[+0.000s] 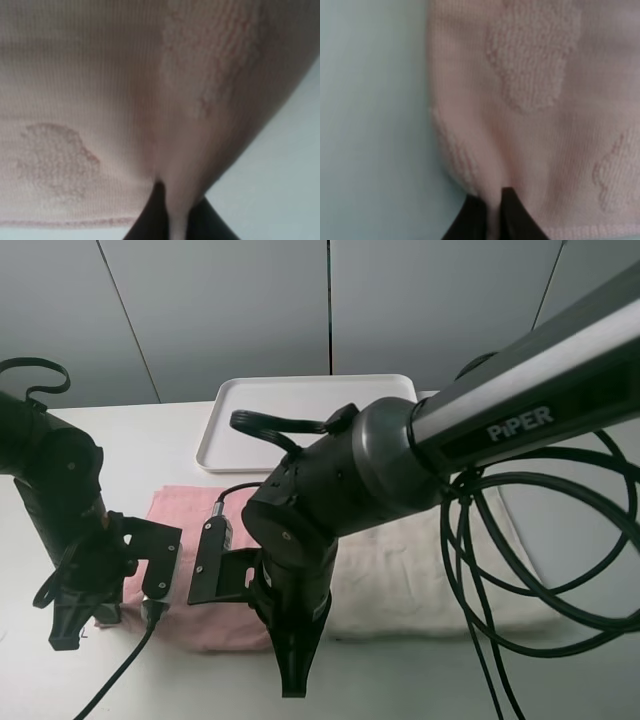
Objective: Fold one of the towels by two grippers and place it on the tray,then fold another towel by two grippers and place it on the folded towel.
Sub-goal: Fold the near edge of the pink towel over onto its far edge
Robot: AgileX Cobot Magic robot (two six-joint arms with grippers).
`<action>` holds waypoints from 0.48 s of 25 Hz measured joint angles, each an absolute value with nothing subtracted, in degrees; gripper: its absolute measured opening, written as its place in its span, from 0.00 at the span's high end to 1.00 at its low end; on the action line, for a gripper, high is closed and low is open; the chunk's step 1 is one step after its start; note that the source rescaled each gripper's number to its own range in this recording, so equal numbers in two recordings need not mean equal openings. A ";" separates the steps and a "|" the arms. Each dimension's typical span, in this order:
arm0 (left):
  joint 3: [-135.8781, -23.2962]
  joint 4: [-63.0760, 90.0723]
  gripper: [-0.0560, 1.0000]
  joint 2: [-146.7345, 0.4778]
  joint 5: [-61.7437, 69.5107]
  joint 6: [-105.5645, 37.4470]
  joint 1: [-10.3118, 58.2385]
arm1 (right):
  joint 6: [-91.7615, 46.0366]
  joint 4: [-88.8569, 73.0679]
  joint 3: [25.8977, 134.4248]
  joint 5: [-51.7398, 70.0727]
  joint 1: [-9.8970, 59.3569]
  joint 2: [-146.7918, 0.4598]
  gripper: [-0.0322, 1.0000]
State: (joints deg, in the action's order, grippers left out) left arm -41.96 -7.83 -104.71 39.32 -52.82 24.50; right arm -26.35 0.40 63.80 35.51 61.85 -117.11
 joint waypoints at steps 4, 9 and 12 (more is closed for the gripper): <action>-41.96 -7.72 0.95 -100.50 39.32 -52.74 24.50 | -24.43 0.40 63.80 36.22 61.85 -113.76 0.97; -41.89 -6.18 0.95 -95.03 40.47 -52.60 24.50 | -18.49 0.44 63.80 36.60 61.06 -109.11 0.97; -41.89 -3.14 0.95 -91.75 40.35 -52.47 24.50 | -14.58 0.44 63.80 37.30 59.29 -106.67 0.97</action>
State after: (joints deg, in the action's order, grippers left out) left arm -41.89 -3.14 -91.75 40.35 -52.47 24.50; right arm -14.58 0.44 63.80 37.30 59.29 -106.67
